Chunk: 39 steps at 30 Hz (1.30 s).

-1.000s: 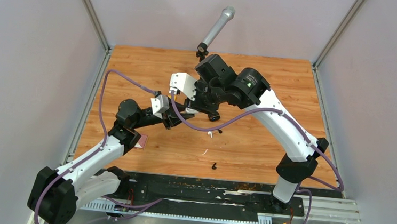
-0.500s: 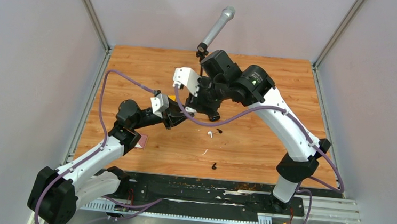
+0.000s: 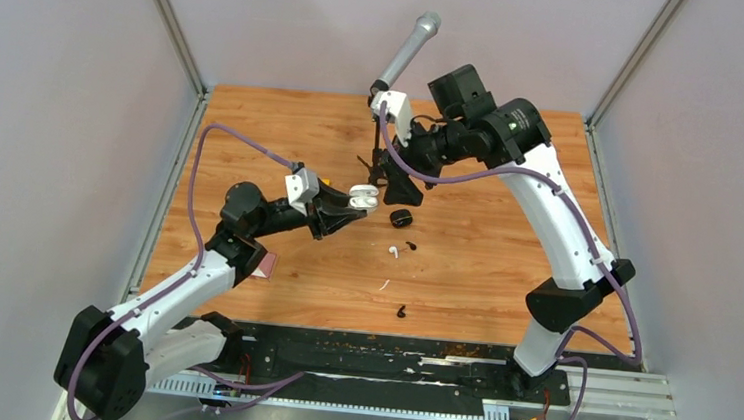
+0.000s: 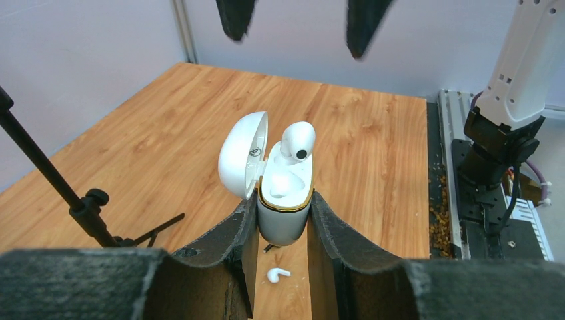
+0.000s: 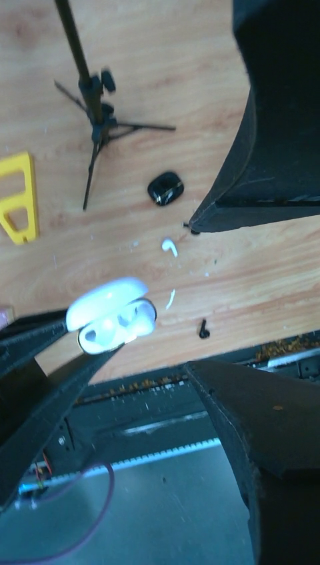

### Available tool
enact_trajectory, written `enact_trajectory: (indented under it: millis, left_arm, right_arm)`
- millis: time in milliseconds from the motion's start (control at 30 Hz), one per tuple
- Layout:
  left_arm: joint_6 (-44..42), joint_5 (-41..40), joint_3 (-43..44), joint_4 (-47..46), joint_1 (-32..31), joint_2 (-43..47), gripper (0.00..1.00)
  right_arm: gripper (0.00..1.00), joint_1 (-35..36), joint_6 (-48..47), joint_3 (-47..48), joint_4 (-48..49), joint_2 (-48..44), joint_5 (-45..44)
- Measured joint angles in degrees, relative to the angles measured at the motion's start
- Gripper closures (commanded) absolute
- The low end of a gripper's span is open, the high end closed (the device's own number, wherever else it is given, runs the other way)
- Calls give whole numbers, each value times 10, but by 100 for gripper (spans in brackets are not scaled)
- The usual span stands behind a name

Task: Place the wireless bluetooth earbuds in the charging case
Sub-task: Adjust the right earbud in the right side groove of the charging case.

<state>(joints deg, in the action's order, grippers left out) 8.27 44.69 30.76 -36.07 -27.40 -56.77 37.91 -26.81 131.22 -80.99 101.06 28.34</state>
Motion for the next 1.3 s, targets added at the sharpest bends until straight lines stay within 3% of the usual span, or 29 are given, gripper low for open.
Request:
enact_trajectory:
  millis: [467, 1300]
  left_arm:
    - [4, 9, 14, 0, 0, -9, 100]
    - [3, 14, 14, 4, 0, -9, 100]
  right_arm:
    - [26, 10, 32, -12, 0, 30, 47]
    - [27, 27, 49, -5, 14, 66, -6]
